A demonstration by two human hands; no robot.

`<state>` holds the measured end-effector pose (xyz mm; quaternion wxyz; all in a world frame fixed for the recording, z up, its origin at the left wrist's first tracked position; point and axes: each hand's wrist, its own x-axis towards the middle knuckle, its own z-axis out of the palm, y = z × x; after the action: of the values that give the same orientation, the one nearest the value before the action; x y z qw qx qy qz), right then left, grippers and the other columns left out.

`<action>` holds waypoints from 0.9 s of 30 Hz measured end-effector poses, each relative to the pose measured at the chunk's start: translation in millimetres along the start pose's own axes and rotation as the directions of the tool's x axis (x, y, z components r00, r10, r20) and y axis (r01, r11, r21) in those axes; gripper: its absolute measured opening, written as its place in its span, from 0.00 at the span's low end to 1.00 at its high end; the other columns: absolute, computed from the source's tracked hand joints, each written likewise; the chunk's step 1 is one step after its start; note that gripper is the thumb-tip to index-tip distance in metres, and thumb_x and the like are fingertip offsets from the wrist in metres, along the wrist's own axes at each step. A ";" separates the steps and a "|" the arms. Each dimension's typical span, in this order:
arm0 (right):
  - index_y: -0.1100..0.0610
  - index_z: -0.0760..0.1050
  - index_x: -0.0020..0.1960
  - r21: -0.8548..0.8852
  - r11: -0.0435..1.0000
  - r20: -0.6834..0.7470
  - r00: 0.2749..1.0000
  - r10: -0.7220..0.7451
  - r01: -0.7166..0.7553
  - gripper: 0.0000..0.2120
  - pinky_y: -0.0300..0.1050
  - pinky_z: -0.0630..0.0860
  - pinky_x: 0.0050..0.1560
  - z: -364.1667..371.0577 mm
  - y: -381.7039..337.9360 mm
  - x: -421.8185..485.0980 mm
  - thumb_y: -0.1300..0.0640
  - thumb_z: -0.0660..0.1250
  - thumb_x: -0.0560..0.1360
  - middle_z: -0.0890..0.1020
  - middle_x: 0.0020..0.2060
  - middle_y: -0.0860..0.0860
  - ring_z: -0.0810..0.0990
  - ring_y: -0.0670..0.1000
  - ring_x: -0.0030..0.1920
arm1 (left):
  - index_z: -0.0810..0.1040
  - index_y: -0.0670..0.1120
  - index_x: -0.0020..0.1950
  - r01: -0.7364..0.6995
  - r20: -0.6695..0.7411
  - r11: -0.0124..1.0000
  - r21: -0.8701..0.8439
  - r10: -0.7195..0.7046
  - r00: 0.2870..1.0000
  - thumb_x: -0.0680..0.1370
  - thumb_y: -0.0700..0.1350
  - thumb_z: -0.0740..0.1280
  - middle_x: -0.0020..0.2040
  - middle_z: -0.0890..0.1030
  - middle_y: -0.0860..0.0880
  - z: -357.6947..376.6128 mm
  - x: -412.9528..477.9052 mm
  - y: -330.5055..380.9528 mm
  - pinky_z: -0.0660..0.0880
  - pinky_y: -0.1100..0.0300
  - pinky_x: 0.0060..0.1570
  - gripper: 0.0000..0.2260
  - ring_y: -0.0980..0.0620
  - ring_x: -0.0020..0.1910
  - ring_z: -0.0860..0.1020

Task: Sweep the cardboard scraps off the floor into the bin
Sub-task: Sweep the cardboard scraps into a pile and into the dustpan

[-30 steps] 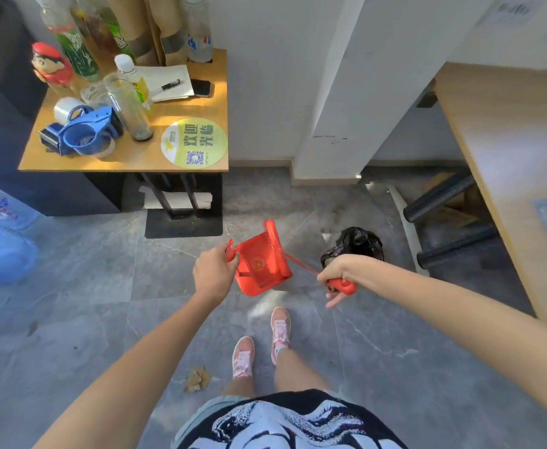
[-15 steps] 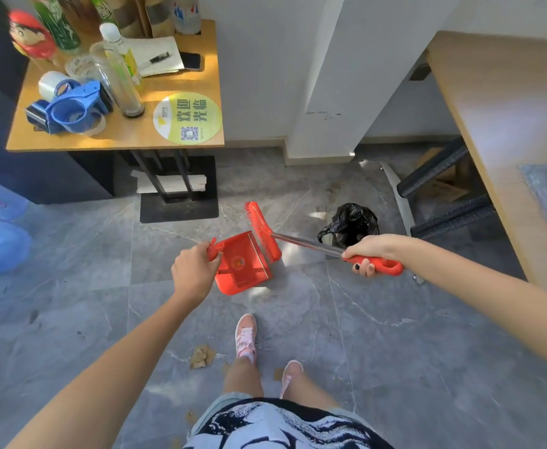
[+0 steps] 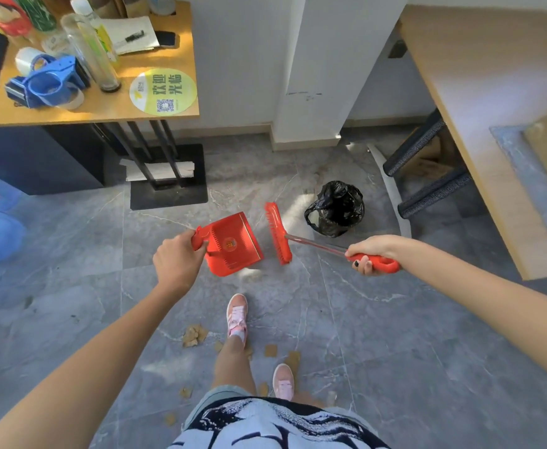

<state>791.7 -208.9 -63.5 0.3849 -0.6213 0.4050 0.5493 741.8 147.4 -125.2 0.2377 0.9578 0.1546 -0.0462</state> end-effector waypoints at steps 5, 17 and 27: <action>0.60 0.65 0.38 0.091 0.995 0.033 0.999 -0.032 0.028 0.12 0.30 0.61 0.12 -13.2 70.1 0.7 0.60 0.57 0.80 0.68 0.18 0.52 0.63 0.44 0.12 | 0.79 0.44 0.44 -0.010 -0.091 0.999 0.046 0.014 0.996 0.76 0.56 0.66 0.34 0.81 0.41 5.7 -67.7 0.8 0.77 0.48 0.36 0.15 0.37 0.36 0.79; 0.59 0.65 0.37 0.052 0.998 0.018 1.000 -0.024 0.023 0.12 0.29 0.60 0.12 -10.0 186.7 5.7 0.59 0.57 0.79 0.68 0.18 0.51 0.64 0.44 0.12 | 0.80 0.43 0.47 -0.045 -0.188 0.993 0.107 0.065 0.980 0.77 0.54 0.67 0.36 0.81 0.41 -7.8 -182.8 11.1 0.72 0.52 0.35 0.15 0.38 0.37 0.78; 0.60 0.66 0.38 0.068 0.998 -0.014 1.000 0.005 -0.005 0.12 0.30 0.62 0.13 57.7 270.3 12.3 0.59 0.61 0.79 0.68 0.25 0.51 0.65 0.44 0.13 | 0.80 0.42 0.46 -0.061 -0.153 0.994 0.087 0.074 0.986 0.77 0.54 0.66 0.36 0.81 0.41 -14.9 -258.7 -44.8 0.73 0.52 0.35 0.15 0.38 0.37 0.79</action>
<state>520.7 -258.2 -90.6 0.4016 -0.6106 0.4276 0.5320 482.5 121.0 -89.9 0.1869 0.9721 0.1381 0.0305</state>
